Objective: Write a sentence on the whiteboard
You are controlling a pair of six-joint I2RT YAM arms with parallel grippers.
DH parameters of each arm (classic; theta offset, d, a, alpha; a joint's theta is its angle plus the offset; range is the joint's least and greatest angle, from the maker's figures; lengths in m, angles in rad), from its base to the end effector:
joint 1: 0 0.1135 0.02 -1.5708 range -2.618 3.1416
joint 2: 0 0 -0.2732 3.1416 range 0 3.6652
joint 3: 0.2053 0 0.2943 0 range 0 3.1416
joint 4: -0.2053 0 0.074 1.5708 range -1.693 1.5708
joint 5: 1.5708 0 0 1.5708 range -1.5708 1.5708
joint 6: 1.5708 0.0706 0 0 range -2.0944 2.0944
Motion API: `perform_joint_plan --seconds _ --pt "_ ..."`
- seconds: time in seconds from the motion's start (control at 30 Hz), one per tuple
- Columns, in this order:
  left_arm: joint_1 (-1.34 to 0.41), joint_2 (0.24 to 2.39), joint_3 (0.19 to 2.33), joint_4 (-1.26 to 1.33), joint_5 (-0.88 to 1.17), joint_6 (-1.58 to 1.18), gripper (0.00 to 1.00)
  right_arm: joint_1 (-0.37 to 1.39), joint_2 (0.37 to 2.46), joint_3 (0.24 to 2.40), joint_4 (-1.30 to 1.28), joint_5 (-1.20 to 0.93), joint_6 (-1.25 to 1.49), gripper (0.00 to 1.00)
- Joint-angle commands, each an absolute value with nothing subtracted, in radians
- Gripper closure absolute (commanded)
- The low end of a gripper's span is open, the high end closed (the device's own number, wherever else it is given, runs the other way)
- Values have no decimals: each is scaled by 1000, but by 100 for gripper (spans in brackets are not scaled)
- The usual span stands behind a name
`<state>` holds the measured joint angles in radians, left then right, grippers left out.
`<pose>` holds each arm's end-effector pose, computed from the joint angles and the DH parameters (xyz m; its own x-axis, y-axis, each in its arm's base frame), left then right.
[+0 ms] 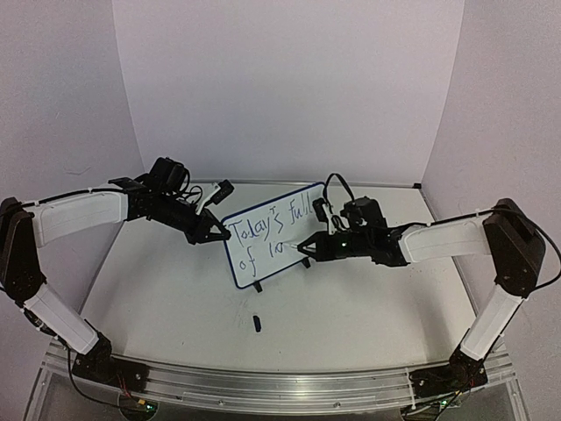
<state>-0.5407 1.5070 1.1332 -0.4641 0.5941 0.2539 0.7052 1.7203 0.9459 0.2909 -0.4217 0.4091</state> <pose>0.3066 -0.2302 0.2383 -0.4290 0.5003 -0.7521 0.8837 0.4050 -0.2347 0.3096 0.3015 0.1607 -0.6698 -0.0935 -0.7366 -0.6550 0.5418 0.5268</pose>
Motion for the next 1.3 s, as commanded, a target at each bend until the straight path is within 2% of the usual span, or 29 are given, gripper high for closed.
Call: perform_joint_plan --seconds 0.0,0.77,1.27 --pt "-558 1540 1139 -545 565 271 100 700 1748 922 329 -417 415 100" --pt "-558 1542 1139 -545 566 270 100 702 1827 931 345 -446 420 100" --pt "-559 1545 1139 -545 566 271 100 707 1758 951 357 -544 424 100"
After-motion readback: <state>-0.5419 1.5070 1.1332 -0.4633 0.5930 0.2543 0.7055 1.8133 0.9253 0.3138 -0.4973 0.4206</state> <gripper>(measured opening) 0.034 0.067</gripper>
